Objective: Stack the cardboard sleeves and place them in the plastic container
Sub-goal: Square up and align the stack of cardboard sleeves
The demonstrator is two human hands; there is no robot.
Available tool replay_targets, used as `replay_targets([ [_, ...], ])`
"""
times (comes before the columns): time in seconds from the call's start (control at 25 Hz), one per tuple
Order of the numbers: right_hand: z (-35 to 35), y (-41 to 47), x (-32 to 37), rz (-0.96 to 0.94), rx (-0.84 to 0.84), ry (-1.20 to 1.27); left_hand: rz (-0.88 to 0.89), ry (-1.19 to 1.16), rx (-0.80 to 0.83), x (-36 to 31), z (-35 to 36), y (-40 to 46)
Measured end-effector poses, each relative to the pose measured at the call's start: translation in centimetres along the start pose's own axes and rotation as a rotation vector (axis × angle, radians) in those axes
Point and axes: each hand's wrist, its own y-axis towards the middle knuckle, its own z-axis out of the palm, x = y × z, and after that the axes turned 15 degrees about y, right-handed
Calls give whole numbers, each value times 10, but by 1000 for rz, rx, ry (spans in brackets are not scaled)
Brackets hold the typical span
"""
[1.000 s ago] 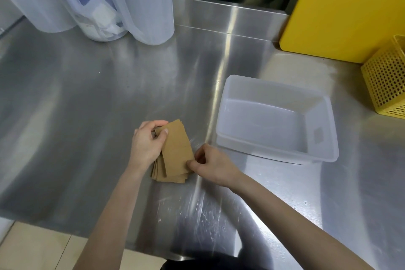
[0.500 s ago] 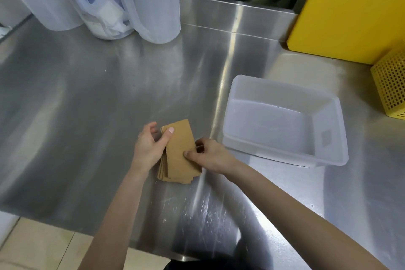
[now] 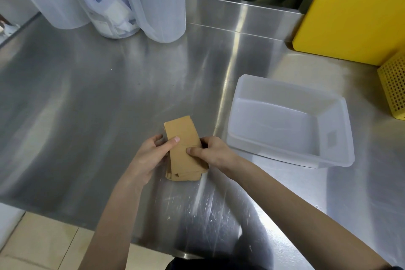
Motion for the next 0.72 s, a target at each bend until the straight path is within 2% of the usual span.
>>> replay_targets([
  [0.16, -6, -2, -6, 15, -4, 120, 17, -3, 46, -2, 4, -4],
  [0.48, -16, -12, -19, -8, 107, 180, 55, -65, 109, 7, 11, -11],
  [0.72, -21, -26, -31, -31, 168, 215, 198, 45, 113, 20, 10, -20],
])
